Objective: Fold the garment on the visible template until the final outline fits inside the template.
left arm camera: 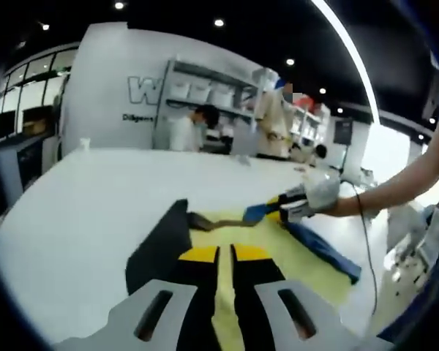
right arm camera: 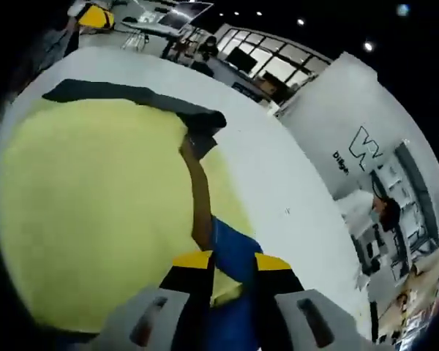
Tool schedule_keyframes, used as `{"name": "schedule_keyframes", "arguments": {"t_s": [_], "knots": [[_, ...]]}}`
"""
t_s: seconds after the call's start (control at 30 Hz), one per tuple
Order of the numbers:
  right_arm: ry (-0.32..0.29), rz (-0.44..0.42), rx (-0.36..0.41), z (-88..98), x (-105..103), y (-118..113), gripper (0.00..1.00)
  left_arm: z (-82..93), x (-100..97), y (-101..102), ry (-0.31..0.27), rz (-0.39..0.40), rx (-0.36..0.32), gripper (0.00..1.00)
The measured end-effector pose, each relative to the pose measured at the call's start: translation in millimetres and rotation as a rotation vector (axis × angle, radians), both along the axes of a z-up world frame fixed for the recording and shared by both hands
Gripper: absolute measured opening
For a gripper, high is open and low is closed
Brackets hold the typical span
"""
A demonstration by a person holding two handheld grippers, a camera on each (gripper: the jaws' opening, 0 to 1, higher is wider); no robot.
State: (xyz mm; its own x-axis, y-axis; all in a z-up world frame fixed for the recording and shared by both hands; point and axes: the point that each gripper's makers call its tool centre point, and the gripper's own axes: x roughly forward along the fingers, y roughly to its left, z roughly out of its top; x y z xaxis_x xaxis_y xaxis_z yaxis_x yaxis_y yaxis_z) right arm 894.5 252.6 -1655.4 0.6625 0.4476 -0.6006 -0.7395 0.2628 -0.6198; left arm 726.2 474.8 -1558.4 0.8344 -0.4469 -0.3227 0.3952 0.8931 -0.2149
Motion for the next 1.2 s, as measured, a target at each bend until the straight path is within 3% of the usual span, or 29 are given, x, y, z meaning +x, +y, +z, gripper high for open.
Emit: {"name": "schedule_keyframes", "arguments": {"t_s": [0.3,0.47,0.67,0.83,0.93,1.03,1.2], "knots": [[-0.031,0.116,-0.127,-13.9,-6,17,0.15,1.1,-9.5,14,0.007,0.053,-0.005,0.06],[-0.094,0.174,-0.219,-16.4,-7,16,0.10,-1.0,-11.8,16,0.011,0.051,0.012,0.08],[-0.117,0.162,-0.225,-14.3,3,15,0.11,-3.9,-12.6,12,0.024,0.033,0.029,0.13],[-0.093,0.170,-0.234,-21.2,4,16,0.00,-3.9,-14.5,7,0.033,0.017,0.037,0.18],[-0.074,0.147,-0.203,-20.7,6,16,0.00,-5.9,-15.7,4,0.042,-0.004,0.058,0.22],[-0.030,0.104,-0.104,-10.6,7,18,0.00,-8.5,-19.7,0,0.055,-0.015,0.060,0.24],[-0.045,0.078,0.016,29.9,18,22,0.00,-11.9,-23.6,-3,0.067,-0.017,0.052,0.24]]}}
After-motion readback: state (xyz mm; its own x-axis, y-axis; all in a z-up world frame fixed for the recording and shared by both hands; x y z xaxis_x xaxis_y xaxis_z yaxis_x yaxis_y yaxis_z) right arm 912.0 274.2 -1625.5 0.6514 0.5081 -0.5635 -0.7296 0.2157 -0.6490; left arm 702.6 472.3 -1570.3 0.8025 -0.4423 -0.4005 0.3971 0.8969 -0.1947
